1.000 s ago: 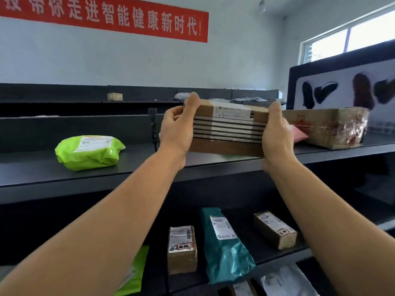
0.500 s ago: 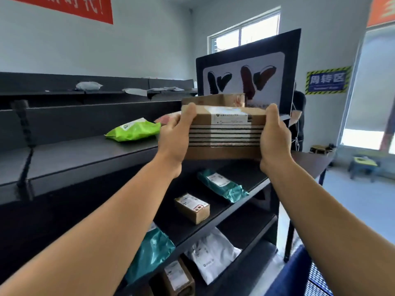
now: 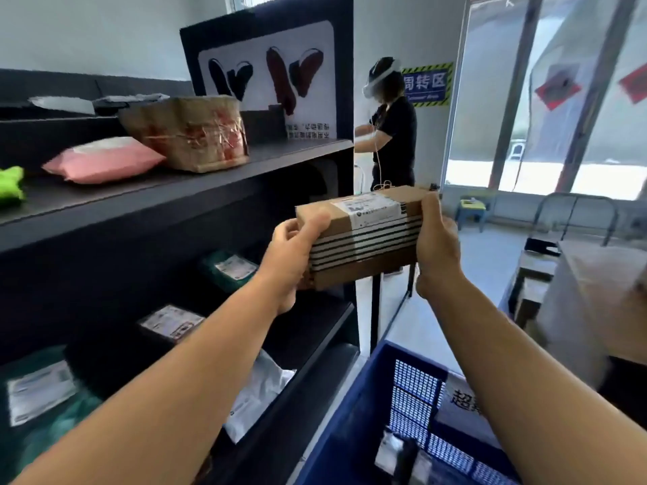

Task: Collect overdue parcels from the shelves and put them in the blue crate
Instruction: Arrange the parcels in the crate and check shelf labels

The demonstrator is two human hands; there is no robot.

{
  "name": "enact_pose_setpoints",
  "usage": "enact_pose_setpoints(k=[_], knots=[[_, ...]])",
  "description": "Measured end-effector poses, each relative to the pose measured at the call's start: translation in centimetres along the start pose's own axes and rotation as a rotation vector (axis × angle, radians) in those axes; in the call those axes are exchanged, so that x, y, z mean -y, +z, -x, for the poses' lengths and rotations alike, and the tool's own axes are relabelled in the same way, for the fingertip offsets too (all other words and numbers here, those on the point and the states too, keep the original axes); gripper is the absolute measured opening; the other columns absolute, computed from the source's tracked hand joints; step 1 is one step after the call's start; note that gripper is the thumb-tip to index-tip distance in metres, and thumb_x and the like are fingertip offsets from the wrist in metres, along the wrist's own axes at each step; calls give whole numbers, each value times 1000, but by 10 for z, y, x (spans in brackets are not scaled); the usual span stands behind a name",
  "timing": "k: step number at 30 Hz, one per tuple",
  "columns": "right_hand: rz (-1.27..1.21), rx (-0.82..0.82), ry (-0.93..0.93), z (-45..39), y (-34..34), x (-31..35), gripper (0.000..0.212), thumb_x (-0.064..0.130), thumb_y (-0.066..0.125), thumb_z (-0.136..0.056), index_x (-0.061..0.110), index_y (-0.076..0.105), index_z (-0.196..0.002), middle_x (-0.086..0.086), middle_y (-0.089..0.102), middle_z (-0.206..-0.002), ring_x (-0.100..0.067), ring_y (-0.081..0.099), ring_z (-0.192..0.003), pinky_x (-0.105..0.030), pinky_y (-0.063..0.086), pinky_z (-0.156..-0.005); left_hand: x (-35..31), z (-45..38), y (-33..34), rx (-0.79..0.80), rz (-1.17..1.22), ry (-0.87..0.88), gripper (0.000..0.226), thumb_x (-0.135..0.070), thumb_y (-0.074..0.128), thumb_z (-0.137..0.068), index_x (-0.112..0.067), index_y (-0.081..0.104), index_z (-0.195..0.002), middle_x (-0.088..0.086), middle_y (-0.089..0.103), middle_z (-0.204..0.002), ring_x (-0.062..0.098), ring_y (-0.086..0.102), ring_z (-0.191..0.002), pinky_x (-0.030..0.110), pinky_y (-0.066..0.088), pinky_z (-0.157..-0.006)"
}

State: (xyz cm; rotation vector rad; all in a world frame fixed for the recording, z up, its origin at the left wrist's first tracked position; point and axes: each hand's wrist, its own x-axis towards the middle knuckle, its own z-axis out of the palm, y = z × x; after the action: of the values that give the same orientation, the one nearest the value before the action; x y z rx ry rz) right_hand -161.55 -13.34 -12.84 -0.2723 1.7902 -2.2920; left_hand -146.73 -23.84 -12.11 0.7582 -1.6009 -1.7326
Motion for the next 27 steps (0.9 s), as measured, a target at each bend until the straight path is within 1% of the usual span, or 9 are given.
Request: enact_pose_setpoints(k=[5,7,10,13,16,19,22,25,27], knots=[[-44,-30,223,-46,-53,-45,105,76,57,-50,22,35,-137,-8,50,-129,-27,50,-114,-47,45,-95,55,-22,78,43,-61,-74,55,-40,70,-81,-26,38,-124,-9,55,-110,11,61,-87,29,51,-53],[-84,-23,321,-64,-75,-67,114,76,61,-49,22,24,-142,-9,50,-129,-31,53,-111,-50,49,-85,84,-28,104,79,-67,-122,66,-41,75,-76,-27,34,-126,-8,53,-111,14,61,-93,33,54,-57],[-188,-16,414,-82,-103,-102,109,69,74,-55,15,29,-138,-12,57,-120,-32,62,-102,-44,56,-67,129,-33,139,108,-117,-190,94,-65,85,-43,-45,35,-121,-3,50,-125,26,58,-111,49,58,-70],[-205,-25,502,-92,-125,-138,122,69,79,-37,11,40,-137,-12,62,-120,-32,66,-99,-50,58,-78,174,-37,171,110,-241,-209,97,-75,81,-33,-48,37,-116,-6,42,-127,27,52,-117,54,56,-79],[-202,-32,571,-93,-145,-172,116,62,84,-45,12,38,-138,-14,60,-122,-37,65,-102,-57,55,-83,210,-37,193,111,-341,-262,94,-72,80,-39,-43,35,-115,-5,39,-119,27,51,-113,52,56,-82],[-161,-65,668,-97,-168,-207,96,52,80,-69,18,28,-141,-14,55,-127,-38,61,-105,-57,54,-83,247,-39,208,146,-405,-339,96,-71,78,-38,-38,33,-116,-1,38,-118,28,54,-108,49,58,-80],[-103,-54,767,-101,-188,-243,96,57,78,-67,24,28,-142,-13,56,-130,-38,61,-105,-53,56,-75,284,-43,217,209,-422,-432,101,-70,78,-35,-33,32,-117,2,40,-122,27,57,-106,46,60,-74],[-47,-56,818,-105,-207,-276,78,48,73,-79,26,31,-141,-12,57,-129,-33,63,-96,-43,54,-58,324,-49,222,263,-454,-540,99,-72,79,-34,-35,29,-111,5,48,-124,29,61,-104,48,59,-77],[-22,-76,849,-110,-218,-300,73,43,72,-81,26,33,-140,-12,58,-128,-31,62,-92,-38,51,-54,350,-52,224,290,-476,-594,96,-74,78,-36,-36,27,-109,5,49,-123,30,62,-103,49,59,-78]])
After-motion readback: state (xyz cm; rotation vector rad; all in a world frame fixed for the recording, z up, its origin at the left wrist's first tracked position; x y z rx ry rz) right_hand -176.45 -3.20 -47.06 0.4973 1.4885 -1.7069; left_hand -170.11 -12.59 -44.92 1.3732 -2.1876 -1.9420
